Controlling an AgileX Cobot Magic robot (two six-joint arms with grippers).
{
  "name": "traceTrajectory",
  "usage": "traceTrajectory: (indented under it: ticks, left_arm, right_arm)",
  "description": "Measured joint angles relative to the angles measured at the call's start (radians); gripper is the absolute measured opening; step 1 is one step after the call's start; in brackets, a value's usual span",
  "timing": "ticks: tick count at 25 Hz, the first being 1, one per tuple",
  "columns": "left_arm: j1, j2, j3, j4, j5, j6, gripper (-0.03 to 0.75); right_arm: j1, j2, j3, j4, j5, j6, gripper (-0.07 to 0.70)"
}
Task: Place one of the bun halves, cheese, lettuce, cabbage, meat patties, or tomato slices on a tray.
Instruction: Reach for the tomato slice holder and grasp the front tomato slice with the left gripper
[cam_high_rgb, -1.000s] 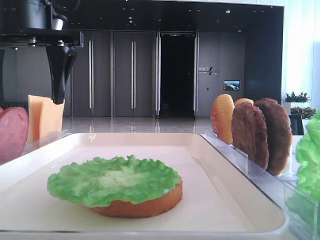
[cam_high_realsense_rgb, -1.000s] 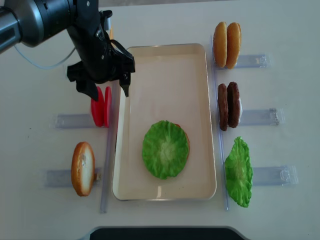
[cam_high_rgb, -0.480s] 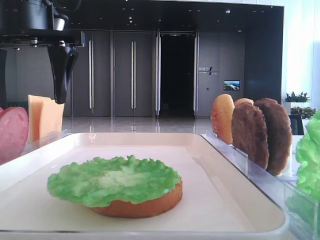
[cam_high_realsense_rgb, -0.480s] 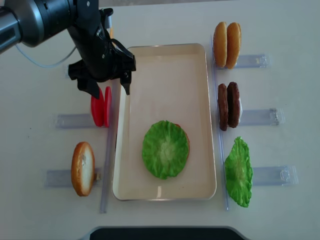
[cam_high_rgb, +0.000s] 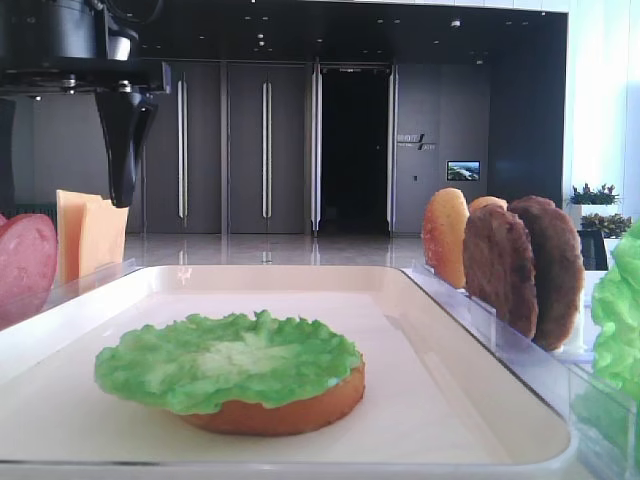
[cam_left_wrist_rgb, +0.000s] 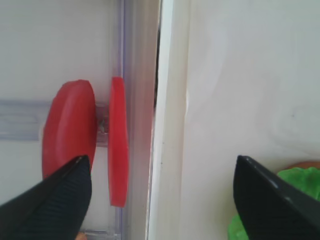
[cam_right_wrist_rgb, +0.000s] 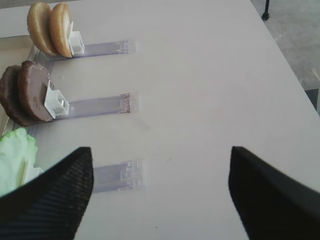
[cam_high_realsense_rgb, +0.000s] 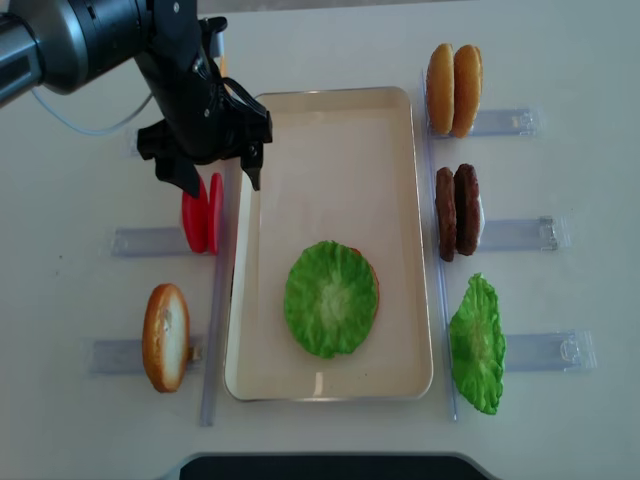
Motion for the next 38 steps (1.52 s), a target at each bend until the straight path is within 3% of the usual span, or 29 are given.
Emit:
traceTrajectory:
  ticks: [9, 15, 36, 38]
  left_arm:
    - [0.000, 0.001, 0.000, -0.010, 0.004, 0.019, 0.692]
    - [0.000, 0.060, -0.002, -0.010, 0.053, 0.030, 0.692]
    - [0.000, 0.079, -0.041, 0.023, 0.079, 0.033, 0.692]
    - [0.000, 0.085, -0.047, 0.019, 0.101, 0.034, 0.693]
  right_arm:
    - [0.000, 0.000, 0.000, 0.000, 0.000, 0.000, 0.531]
    - [0.000, 0.000, 0.000, 0.000, 0.000, 0.000, 0.531]
    - [0.000, 0.000, 0.000, 0.000, 0.000, 0.000, 0.531]
    - [0.000, 0.000, 0.000, 0.000, 0.000, 0.000, 0.531]
